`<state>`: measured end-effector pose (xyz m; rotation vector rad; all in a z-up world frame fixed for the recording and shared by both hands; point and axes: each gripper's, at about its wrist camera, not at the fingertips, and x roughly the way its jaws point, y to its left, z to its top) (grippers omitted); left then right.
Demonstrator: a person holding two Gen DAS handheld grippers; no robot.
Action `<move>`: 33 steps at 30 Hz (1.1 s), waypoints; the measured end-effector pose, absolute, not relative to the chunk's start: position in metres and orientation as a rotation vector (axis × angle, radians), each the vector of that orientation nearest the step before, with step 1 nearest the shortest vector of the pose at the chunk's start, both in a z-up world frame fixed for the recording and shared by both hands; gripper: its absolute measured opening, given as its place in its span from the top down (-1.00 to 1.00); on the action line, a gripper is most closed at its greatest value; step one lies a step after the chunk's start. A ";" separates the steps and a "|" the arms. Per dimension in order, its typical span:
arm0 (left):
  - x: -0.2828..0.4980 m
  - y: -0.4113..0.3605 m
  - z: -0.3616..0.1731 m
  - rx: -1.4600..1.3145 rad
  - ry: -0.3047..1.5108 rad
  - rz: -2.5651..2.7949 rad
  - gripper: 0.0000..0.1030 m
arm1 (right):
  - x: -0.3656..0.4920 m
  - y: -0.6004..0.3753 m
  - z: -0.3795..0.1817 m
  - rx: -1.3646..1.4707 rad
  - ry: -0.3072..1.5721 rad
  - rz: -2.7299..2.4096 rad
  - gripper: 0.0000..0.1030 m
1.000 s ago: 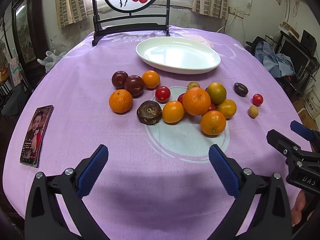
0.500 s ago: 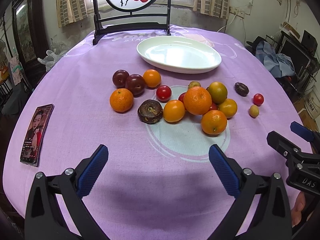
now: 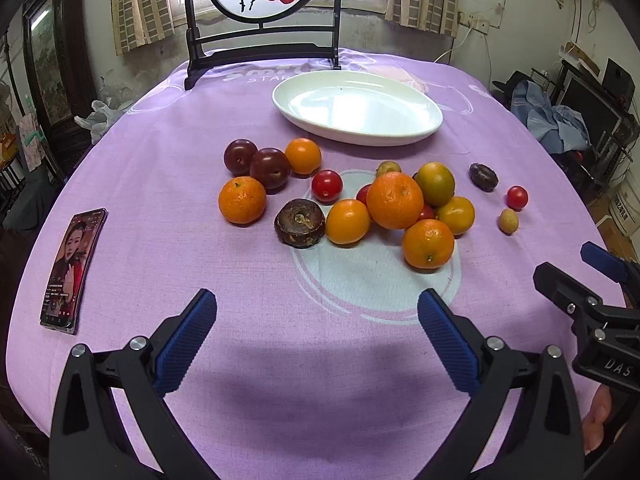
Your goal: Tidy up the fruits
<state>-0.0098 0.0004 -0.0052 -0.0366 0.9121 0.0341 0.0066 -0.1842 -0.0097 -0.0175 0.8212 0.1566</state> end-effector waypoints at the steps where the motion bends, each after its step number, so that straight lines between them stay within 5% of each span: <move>1: -0.010 0.000 -0.005 -0.036 0.912 0.034 -0.91 | 0.007 -0.184 -0.010 -0.018 0.821 0.156 -0.93; 33: -0.010 -0.002 -0.010 -0.033 0.920 0.033 -0.91 | 0.005 -0.184 -0.013 -0.017 0.832 0.160 -0.93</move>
